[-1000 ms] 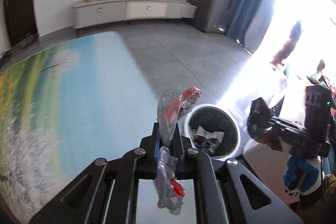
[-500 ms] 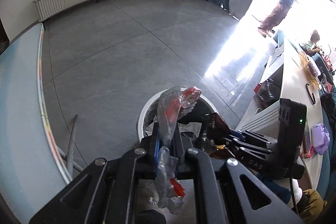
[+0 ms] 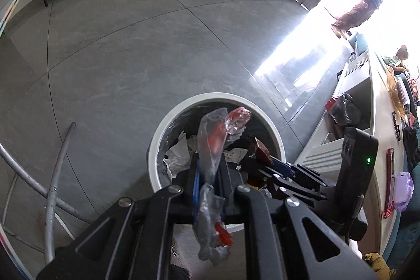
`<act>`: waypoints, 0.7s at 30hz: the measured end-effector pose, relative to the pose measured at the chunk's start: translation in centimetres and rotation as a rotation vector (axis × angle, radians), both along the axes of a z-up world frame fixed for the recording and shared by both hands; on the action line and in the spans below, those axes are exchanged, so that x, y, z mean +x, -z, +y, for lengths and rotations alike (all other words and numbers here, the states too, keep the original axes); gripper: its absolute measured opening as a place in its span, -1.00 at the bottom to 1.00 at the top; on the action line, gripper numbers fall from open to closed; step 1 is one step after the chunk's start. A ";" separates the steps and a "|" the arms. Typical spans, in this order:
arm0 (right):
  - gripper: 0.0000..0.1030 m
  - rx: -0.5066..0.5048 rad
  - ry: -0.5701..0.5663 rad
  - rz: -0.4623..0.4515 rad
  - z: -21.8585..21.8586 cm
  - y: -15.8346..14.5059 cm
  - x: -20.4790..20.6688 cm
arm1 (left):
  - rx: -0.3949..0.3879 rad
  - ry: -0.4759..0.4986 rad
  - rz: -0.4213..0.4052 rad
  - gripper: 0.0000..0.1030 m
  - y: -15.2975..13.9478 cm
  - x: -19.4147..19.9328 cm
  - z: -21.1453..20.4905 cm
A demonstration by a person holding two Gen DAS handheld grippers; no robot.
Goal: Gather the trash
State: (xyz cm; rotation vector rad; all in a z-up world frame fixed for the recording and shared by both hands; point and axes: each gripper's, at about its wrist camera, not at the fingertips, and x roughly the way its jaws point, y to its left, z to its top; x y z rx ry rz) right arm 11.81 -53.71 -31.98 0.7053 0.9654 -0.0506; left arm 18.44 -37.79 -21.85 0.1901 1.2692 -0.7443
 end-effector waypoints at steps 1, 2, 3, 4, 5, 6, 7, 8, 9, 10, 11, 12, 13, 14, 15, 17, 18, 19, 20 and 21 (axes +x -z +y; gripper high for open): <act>-0.19 -0.005 0.003 0.004 -0.2 0.2 0.2 | -0.007 0.000 0.010 -0.76 0.2 0.1 -0.1; -0.10 -0.008 0.006 0.006 -0.3 0.4 0.3 | -0.010 -0.001 0.014 -0.75 0.3 0.2 -0.2; -0.01 -0.012 0.010 0.010 -0.4 0.4 0.4 | -0.013 -0.002 0.023 -0.70 0.5 0.4 -0.2; 0.03 -0.019 0.013 0.014 -0.4 0.5 0.3 | -0.019 -0.003 0.033 -0.55 0.5 0.5 -0.3; 0.04 -0.026 0.017 0.018 -0.5 0.5 0.2 | -0.032 -0.005 0.041 -0.44 0.5 0.5 -0.3; 0.04 -0.030 0.022 0.022 -0.6 0.6 0.1 | -0.038 -0.007 0.039 -0.21 0.4 0.6 -0.3; 0.04 -0.032 0.028 0.025 -0.7 0.7 0.0 | -0.040 -0.008 0.032 -0.13 0.2 0.6 -0.3; 0.04 -0.033 0.034 0.028 -0.8 0.8 -0.2 | -0.046 -0.007 0.029 -0.13 0.1 0.5 -0.3; 0.04 -0.034 0.040 0.030 -0.9 0.8 -0.3 | -0.053 -0.005 0.033 -0.13 0.1 0.5 -0.3; 0.04 -0.035 0.044 0.029 -1.0 0.7 -0.4 | -0.058 -0.004 0.033 -0.13 0.0 0.5 -0.3; 0.04 -0.037 0.048 0.028 -1.0 0.6 -0.5 | -0.062 -0.005 0.031 -0.13 -0.1 0.4 -0.2; 0.04 -0.039 0.052 0.025 -1.1 0.5 -0.6 | -0.068 -0.007 0.029 -0.13 -0.3 0.3 -0.2; 0.04 -0.042 0.055 0.022 -1.2 0.4 -0.7 | -0.076 -0.010 0.028 -0.13 -0.5 0.2 0.0; 0.04 -0.045 0.058 0.020 -1.3 0.2 -0.8 | -0.089 -0.012 0.027 -0.13 -0.8 0.1 0.2; 0.04 -0.048 0.062 0.017 -1.4 0.0 -0.9 | -0.098 -0.013 0.021 -0.13 -1.1 0.0 0.4; 0.04 -0.058 0.071 0.008 -1.4 -0.7 -1.2 | -0.113 -0.015 -0.008 -0.13 -2.2 -0.4 0.9; 0.04 -0.065 0.075 0.003 -1.4 -1.1 -1.3 | -0.121 -0.016 -0.021 -0.13 -2.7 -0.6 1.2; 0.04 -0.076 0.079 -0.002 -1.4 -1.6 -1.5 | -0.127 -0.019 -0.043 -0.13 -3.5 -1.0 1.6; 0.05 -0.088 0.082 -0.007 -1.2 -2.2 -1.7 | -0.133 -0.021 -0.065 -0.13 -4.1 -1.2 1.9; 0.10 -0.101 0.085 -0.013 -1.2 -2.7 -1.8 | -0.138 -0.023 -0.101 -0.13 -5.0 -1.7 2.5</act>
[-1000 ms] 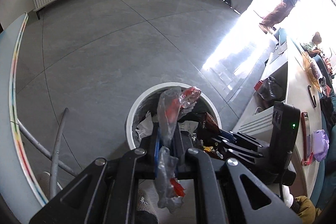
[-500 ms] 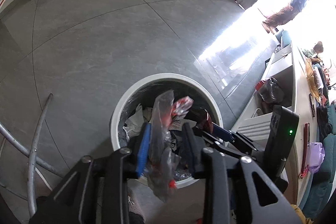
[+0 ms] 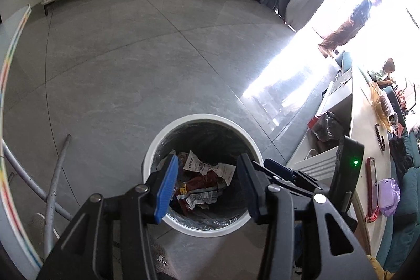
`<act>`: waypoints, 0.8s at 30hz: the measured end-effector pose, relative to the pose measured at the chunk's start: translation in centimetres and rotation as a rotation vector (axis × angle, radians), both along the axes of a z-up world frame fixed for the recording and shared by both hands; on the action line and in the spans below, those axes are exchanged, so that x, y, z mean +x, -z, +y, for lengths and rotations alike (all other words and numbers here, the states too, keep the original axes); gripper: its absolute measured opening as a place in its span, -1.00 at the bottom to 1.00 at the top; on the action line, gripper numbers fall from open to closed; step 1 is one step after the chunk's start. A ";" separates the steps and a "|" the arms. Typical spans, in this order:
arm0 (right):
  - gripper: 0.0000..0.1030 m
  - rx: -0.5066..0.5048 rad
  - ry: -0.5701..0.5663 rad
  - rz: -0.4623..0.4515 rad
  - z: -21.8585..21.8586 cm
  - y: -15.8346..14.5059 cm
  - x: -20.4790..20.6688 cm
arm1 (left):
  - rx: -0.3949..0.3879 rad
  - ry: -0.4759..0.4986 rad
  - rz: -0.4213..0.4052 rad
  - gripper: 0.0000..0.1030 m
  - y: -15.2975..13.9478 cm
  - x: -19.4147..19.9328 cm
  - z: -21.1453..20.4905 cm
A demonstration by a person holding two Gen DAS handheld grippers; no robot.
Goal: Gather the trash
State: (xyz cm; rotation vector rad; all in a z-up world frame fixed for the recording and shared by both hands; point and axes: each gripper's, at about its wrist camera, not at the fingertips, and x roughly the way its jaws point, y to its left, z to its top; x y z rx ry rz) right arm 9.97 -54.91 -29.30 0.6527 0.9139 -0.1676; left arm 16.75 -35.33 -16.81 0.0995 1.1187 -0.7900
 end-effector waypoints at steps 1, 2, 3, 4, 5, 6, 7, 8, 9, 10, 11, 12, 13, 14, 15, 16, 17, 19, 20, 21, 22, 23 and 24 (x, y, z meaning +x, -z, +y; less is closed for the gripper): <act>0.13 -0.014 0.003 -0.007 0.2 -0.6 -0.2 | -0.001 -0.005 -0.030 -0.13 -0.8 -0.3 0.5; 0.17 -0.029 0.006 -0.013 0.3 -1.2 -0.4 | -0.002 -0.011 -0.057 -0.13 -1.6 -0.7 0.9; 0.17 -0.047 0.008 -0.020 0.6 -1.9 -0.6 | -0.003 -0.019 -0.080 -0.13 -2.3 -1.0 1.4; 0.18 -0.060 0.009 -0.027 0.8 -2.5 -0.8 | -0.003 -0.028 -0.102 -0.13 -2.9 -1.3 1.9; 0.20 -0.076 0.011 -0.035 1.1 -3.2 -1.0 | -0.004 -0.041 -0.129 -0.12 -3.7 -1.6 2.7; 0.25 -0.091 0.014 -0.043 1.6 -3.9 -1.2 | -0.002 -0.058 -0.159 -0.12 -4.5 -2.1 3.5; 0.27 -0.110 0.015 -0.051 2.0 -4.7 -1.5 | 0.003 -0.077 -0.186 -0.12 -5.1 -2.5 4.3; 0.29 -0.129 0.013 -0.060 2.5 -5.5 -1.6 | 0.007 -0.093 -0.210 -0.12 -5.7 -2.8 5.1; 0.31 -0.153 0.008 -0.070 3.1 -6.5 -1.8 | 0.012 -0.111 -0.235 -0.12 -6.4 -3.2 6.1; 0.32 -0.170 0.002 -0.077 3.6 -7.3 -1.9 | 0.021 -0.132 -0.257 -0.12 -6.9 -3.5 7.0; 0.34 -0.190 -0.008 -0.086 4.3 -8.2 -2.0 | 0.026 -0.154 -0.283 -0.12 -7.6 -3.9 8.1; 0.39 -0.215 -0.020 -0.098 5.2 -9.2 -2.0 | 0.031 -0.182 -0.314 -0.12 -8.4 -4.4 9.4; 0.41 -0.232 -0.029 -0.109 6.0 -10.1 -2.1 | 0.038 -0.206 -0.337 -0.12 -8.9 -4.8 10.4; 0.44 -0.251 -0.043 -0.125 7.0 -11.0 -2.1 | 0.044 -0.235 -0.365 -0.12 -9.6 -5.2 11.7; 0.46 -0.267 -0.057 -0.142 8.0 -12.0 -2.0 | 0.046 -0.265 -0.393 -0.12 -10.4 -5.7 13.1; 0.46 -0.283 -0.073 -0.160 9.1 -13.0 -2.0 | 0.053 -0.292 -0.416 -0.12 -10.9 -6.1 14.4; 0.51 -0.298 -0.091 -0.178 10.3 -13.9 -1.9 | 0.059 -0.314 -0.437 -0.11 -11.4 -6.5 15.4; 0.61 -0.335 -0.132 -0.216 12.9 -15.9 -1.7 | 0.069 -0.378 -0.492 -0.11 -12.8 -7.4 17.9; 0.63 -0.353 -0.151 -0.235 14.1 -16.8 -1.6 | 0.075 -0.408 -0.519 -0.06 -13.3 -7.8 19.1; 0.67 -0.369 -0.171 -0.254 15.3 -17.7 -1.6 | 0.084 -0.437 -0.544 -0.02 -13.9 -8.2 20.3; 0.70 -0.381 -0.191 -0.274 16.6 -18.5 -1.6 | 0.091 -0.465 -0.570 0.07 -14.4 -8.7 21.5; 0.75 -0.390 -0.209 -0.292 17.9 -19.3 -1.6 | 0.098 -0.492 -0.594 0.13 -14.8 -9.1 22.5; 0.78 -0.401 -0.230 -0.311 19.2 -20.1 -1.6 | 0.105 -0.521 -0.619 0.15 -15.2 -9.6 23.5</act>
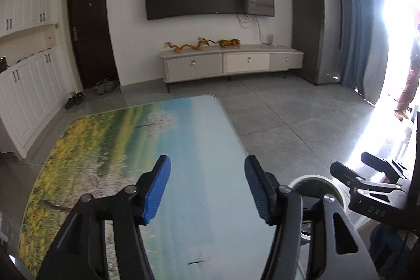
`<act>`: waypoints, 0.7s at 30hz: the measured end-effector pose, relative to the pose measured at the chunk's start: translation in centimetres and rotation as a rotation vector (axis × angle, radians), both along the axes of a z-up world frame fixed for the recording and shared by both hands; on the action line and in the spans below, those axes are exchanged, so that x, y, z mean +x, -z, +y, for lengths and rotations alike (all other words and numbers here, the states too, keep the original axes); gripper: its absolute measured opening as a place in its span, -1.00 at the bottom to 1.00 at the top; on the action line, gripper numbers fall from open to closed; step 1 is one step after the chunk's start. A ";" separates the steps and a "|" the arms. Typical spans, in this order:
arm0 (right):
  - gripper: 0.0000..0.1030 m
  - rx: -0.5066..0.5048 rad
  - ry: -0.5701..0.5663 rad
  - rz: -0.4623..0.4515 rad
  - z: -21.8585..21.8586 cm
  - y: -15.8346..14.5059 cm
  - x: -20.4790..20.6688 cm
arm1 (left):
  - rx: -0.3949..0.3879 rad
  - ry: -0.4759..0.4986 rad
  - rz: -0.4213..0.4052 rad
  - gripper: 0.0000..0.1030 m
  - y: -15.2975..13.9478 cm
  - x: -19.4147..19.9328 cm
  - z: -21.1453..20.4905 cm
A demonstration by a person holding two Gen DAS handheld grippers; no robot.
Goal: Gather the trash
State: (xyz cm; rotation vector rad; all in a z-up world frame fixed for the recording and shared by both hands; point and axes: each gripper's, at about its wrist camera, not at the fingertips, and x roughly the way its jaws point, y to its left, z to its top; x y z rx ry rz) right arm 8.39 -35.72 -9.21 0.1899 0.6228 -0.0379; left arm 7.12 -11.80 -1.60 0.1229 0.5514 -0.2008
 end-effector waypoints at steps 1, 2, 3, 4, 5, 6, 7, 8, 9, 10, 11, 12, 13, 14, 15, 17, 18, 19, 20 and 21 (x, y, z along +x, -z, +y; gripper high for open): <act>0.78 -0.011 -0.017 -0.012 1.2 -0.7 0.0 | 0.001 -0.022 -0.021 0.20 -0.3 -0.5 0.8; 0.80 -0.021 -0.032 -0.022 2.2 -1.3 0.0 | 0.000 -0.044 -0.040 0.25 -0.7 -1.0 1.8; 0.83 -0.032 -0.049 -0.035 3.3 -1.9 0.0 | -0.005 -0.065 -0.053 0.28 -1.0 -1.3 2.9; 0.84 -0.039 -0.060 -0.043 4.0 -2.3 -0.2 | -0.009 -0.081 -0.060 0.38 -1.1 -1.6 3.6; 0.86 -0.044 -0.070 -0.053 4.8 -2.7 -0.2 | -0.013 -0.101 -0.071 0.42 -1.4 -2.0 4.6; 0.87 -0.047 -0.079 -0.062 5.6 -3.1 -0.3 | -0.017 -0.120 -0.085 0.43 -1.5 -2.3 5.4; 0.88 -0.052 -0.084 -0.068 6.2 -3.4 -0.3 | -0.024 -0.140 -0.097 0.45 -1.7 -2.6 6.3; 0.90 -0.061 -0.087 -0.073 6.9 -3.8 -0.3 | -0.031 -0.154 -0.105 0.46 -1.8 -2.7 7.0; 0.93 -0.072 -0.087 -0.076 7.5 -4.0 -0.4 | -0.036 -0.168 -0.114 0.48 -1.9 -2.9 7.7; 0.93 -0.086 -0.085 -0.079 8.3 -4.2 -0.4 | -0.034 -0.182 -0.121 0.50 -1.8 -3.1 8.5; 0.94 -0.092 -0.084 -0.081 8.8 -4.3 -0.7 | -0.032 -0.194 -0.128 0.51 -1.7 -3.2 9.1; 0.95 -0.096 -0.084 -0.085 9.4 -4.4 -0.7 | -0.031 -0.209 -0.133 0.51 -1.7 -3.2 9.8; 0.96 -0.100 -0.083 -0.089 9.8 -4.5 -0.8 | -0.032 -0.219 -0.133 0.51 -1.6 -3.2 10.4; 0.97 -0.108 -0.082 -0.093 10.3 -4.6 -0.9 | -0.035 -0.228 -0.132 0.51 -1.5 -3.4 11.0; 0.97 -0.117 -0.079 -0.096 10.7 -4.6 -1.0 | -0.039 -0.237 -0.129 0.51 -1.4 -3.3 11.4; 0.97 -0.133 -0.080 -0.102 11.6 -4.8 -1.1 | -0.045 -0.249 -0.128 0.51 -1.3 -3.6 12.2; 0.97 -0.138 -0.084 -0.105 12.0 -4.8 -1.1 | -0.046 -0.257 -0.130 0.51 -1.2 -3.6 12.5; 0.97 -0.143 -0.088 -0.107 12.3 -4.9 -1.1 | -0.048 -0.264 -0.133 0.51 -1.1 -3.8 12.8; 0.98 -0.151 -0.092 -0.109 12.6 -4.9 -1.1 | -0.050 -0.273 -0.137 0.51 -1.0 -4.0 12.9; 0.98 -0.156 -0.093 -0.111 12.7 -4.9 -1.1 | -0.050 -0.280 -0.141 0.51 -1.0 -3.9 13.1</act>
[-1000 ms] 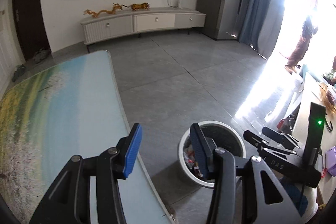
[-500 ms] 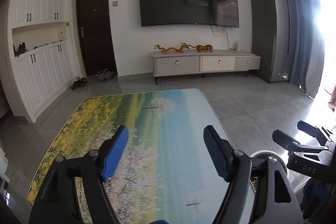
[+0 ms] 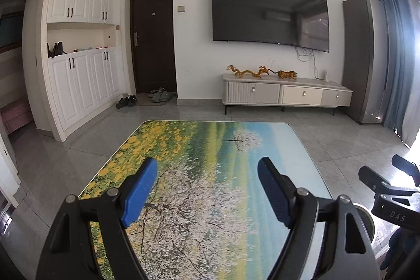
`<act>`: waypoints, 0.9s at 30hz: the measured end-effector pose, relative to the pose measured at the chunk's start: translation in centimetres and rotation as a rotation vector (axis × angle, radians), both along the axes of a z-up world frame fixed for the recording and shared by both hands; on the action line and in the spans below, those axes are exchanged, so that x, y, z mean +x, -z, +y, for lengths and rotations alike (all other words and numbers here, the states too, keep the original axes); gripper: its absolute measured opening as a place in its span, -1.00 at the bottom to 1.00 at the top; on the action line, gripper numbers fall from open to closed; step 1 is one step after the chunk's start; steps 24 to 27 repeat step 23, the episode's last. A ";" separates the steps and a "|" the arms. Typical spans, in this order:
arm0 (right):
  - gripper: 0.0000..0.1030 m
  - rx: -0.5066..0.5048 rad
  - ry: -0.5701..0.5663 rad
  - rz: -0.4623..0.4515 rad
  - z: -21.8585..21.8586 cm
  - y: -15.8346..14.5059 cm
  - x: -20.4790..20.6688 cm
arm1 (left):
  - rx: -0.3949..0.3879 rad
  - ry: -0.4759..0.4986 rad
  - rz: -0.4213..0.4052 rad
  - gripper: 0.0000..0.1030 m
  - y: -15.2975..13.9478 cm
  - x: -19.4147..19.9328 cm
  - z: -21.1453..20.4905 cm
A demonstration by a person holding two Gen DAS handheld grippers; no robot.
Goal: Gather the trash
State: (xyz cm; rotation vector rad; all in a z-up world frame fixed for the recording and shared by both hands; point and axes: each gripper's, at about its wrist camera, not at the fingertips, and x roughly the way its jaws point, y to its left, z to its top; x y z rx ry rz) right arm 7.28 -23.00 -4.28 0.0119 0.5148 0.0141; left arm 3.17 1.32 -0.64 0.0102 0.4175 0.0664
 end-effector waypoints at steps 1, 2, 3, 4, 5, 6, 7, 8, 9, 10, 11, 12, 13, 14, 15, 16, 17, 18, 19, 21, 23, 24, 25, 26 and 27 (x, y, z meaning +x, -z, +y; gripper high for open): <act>0.98 -0.003 -0.002 -0.001 0.0 0.0 0.0 | 0.000 -0.006 -0.002 0.51 0.1 0.2 0.3; 0.98 -0.005 -0.002 -0.001 0.1 -0.1 0.0 | 0.001 -0.009 -0.002 0.51 0.2 0.2 0.6; 0.98 -0.009 -0.001 -0.002 0.2 0.0 0.0 | 0.001 -0.012 0.000 0.51 0.3 0.2 0.7; 0.98 -0.012 0.000 -0.002 0.4 -0.1 -0.1 | 0.002 -0.015 0.003 0.51 0.5 0.3 0.9; 0.98 -0.014 0.000 -0.002 0.2 -0.1 0.0 | 0.001 -0.017 0.006 0.51 0.5 0.3 1.1; 0.98 -0.018 0.001 -0.002 0.2 -0.2 0.0 | 0.002 -0.019 0.012 0.51 0.6 0.4 1.2; 0.98 -0.023 0.002 -0.002 0.3 -0.2 0.0 | 0.003 -0.022 0.017 0.51 0.8 0.4 1.2; 0.98 -0.026 0.005 -0.003 0.3 -0.1 0.0 | 0.005 -0.026 0.021 0.51 0.9 0.4 1.3; 0.98 -0.028 0.008 -0.004 0.3 -0.2 0.0 | 0.006 -0.030 0.025 0.51 1.0 0.5 1.4; 0.98 -0.029 0.011 -0.006 0.3 -0.2 -0.1 | 0.007 -0.032 0.031 0.51 1.2 0.5 1.5; 0.98 -0.031 0.014 -0.008 0.2 -0.2 -0.1 | 0.009 -0.033 0.036 0.51 1.3 0.6 1.7; 0.98 -0.033 0.016 -0.009 0.2 -0.2 -0.1 | 0.010 -0.034 0.041 0.51 1.4 0.7 1.8; 0.98 -0.034 0.017 -0.009 0.1 -0.2 -0.1 | 0.010 -0.037 0.042 0.51 1.4 0.7 1.8; 0.98 -0.034 0.017 -0.008 0.1 -0.2 -0.1 | 0.012 -0.041 0.040 0.51 1.6 0.7 1.9; 0.98 -0.033 0.017 -0.007 0.1 -0.1 -0.1 | 0.017 -0.045 0.040 0.51 1.6 0.6 1.9; 0.98 -0.033 0.017 -0.006 0.2 -0.1 0.0 | 0.020 -0.048 0.042 0.51 1.7 0.6 1.9; 0.98 -0.033 0.017 -0.006 0.2 0.0 0.0 | 0.018 -0.049 0.044 0.51 1.7 0.7 1.9; 0.98 -0.032 0.018 -0.006 0.2 0.0 0.0 | 0.015 -0.048 0.046 0.51 1.7 0.7 1.9; 0.98 -0.031 0.018 -0.007 0.2 0.0 0.0 | 0.014 -0.049 0.047 0.51 1.8 0.7 1.9; 0.98 -0.030 0.018 -0.008 0.1 0.0 -0.1 | 0.013 -0.052 0.051 0.51 1.9 0.7 1.9; 0.98 -0.028 0.019 -0.009 0.1 0.1 -0.1 | 0.004 -0.054 0.057 0.51 1.9 0.7 2.1; 0.98 -0.028 0.019 -0.009 0.1 0.1 -0.1 | 0.004 -0.054 0.057 0.51 1.9 0.7 2.1; 0.98 -0.028 0.019 -0.009 0.1 0.1 -0.1 | 0.004 -0.054 0.057 0.51 1.9 0.7 2.1; 0.98 -0.028 0.019 -0.009 0.1 0.1 -0.1 | 0.004 -0.054 0.057 0.51 1.9 0.7 2.1; 0.98 -0.028 0.019 -0.009 0.1 0.1 -0.1 | 0.004 -0.054 0.057 0.51 1.9 0.7 2.1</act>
